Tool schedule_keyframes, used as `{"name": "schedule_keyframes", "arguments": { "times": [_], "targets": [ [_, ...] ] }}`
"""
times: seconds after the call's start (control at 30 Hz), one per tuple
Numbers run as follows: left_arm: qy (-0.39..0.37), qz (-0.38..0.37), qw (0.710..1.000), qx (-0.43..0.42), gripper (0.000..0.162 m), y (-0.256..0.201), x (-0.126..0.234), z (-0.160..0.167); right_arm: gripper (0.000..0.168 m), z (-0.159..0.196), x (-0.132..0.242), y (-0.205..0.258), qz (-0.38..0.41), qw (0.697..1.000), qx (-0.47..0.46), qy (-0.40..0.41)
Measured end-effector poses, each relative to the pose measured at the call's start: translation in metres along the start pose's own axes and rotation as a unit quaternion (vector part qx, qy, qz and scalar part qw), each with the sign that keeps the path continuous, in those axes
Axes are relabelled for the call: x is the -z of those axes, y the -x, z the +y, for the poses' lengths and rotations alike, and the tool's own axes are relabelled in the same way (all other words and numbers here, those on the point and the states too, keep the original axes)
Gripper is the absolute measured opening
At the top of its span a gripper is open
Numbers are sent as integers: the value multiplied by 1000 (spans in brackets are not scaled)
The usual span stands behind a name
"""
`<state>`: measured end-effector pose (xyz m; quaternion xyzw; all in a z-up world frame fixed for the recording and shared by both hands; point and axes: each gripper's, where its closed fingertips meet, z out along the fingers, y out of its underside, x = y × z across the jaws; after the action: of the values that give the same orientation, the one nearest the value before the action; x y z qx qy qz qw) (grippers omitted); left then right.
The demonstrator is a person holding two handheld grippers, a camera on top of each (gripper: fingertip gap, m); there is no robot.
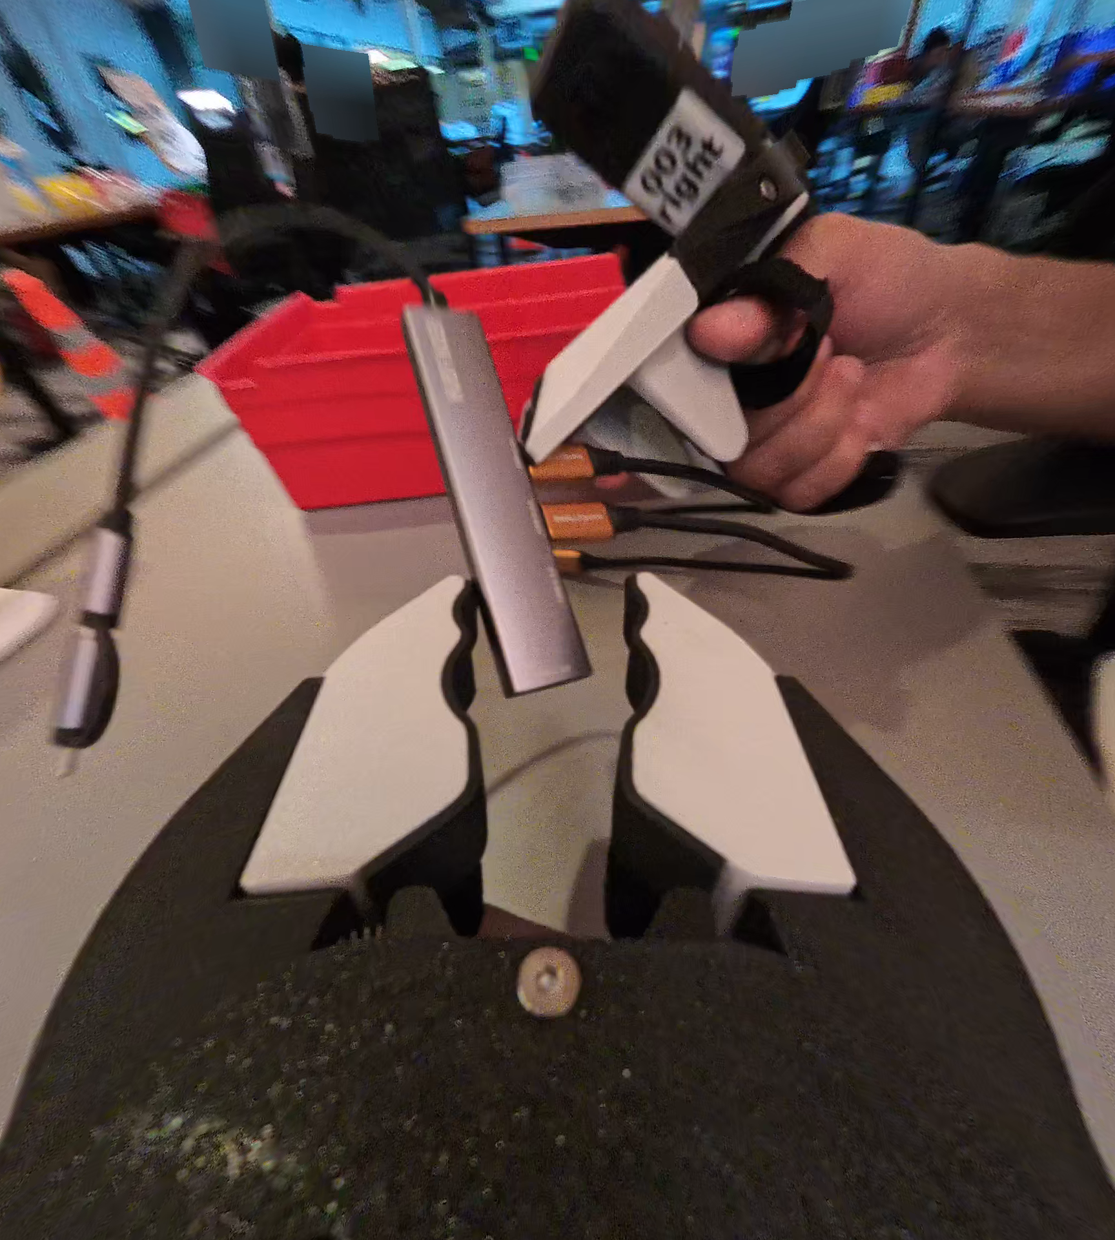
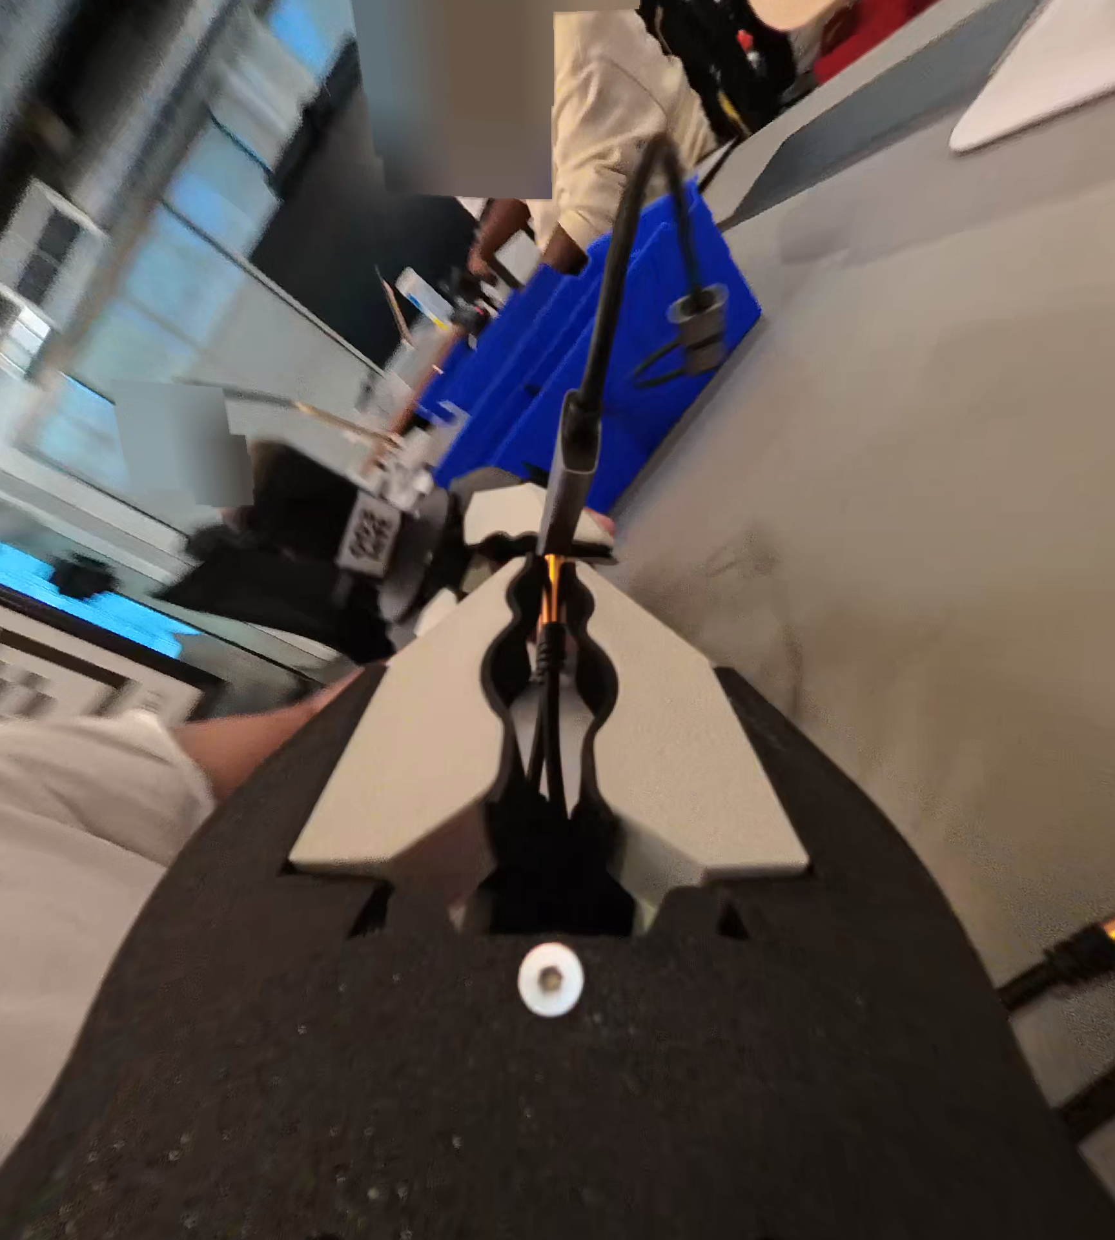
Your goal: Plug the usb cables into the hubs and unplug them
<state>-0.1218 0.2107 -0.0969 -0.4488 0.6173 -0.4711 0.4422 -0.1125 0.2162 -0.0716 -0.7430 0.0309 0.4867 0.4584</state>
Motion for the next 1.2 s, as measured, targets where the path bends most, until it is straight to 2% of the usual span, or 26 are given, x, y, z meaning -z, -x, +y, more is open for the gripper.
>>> {"name": "schedule_keyframes", "arguments": {
  "times": [0.1,0.17,0.23,0.3,0.33,0.43,0.53,0.63,0.73,0.83,1.2],
  "targets": [
    [-8,-82,995,-56,27,15,2,-7,4,0,-1,-2,-46,994,-100,-19],
    [6,-93,994,-58,23,18,2,-3,3,2,-2,-6,-42,993,-107,-18],
    [13,-90,995,-27,24,22,2,0,4,-1,-4,-8,-27,997,-68,-25],
    [23,-111,994,4,23,32,5,4,16,-11,0,-11,30,998,42,-45],
    [35,-124,991,18,23,39,6,8,21,-18,4,-12,83,987,129,-57],
    [60,-156,985,52,23,55,11,20,16,-21,8,8,180,906,380,-58],
    [74,-180,979,69,23,61,12,26,19,5,-12,3,230,858,459,2],
    [68,-186,977,80,23,60,10,23,20,9,-19,-21,291,833,469,23],
    [63,-184,978,77,23,54,8,20,17,10,-24,-28,294,845,446,24],
    [65,-191,977,74,23,53,8,19,8,6,-24,-32,310,836,452,17],
    [61,-222,970,81,23,60,10,20,5,4,-25,-34,313,840,443,15]
  ]
}}
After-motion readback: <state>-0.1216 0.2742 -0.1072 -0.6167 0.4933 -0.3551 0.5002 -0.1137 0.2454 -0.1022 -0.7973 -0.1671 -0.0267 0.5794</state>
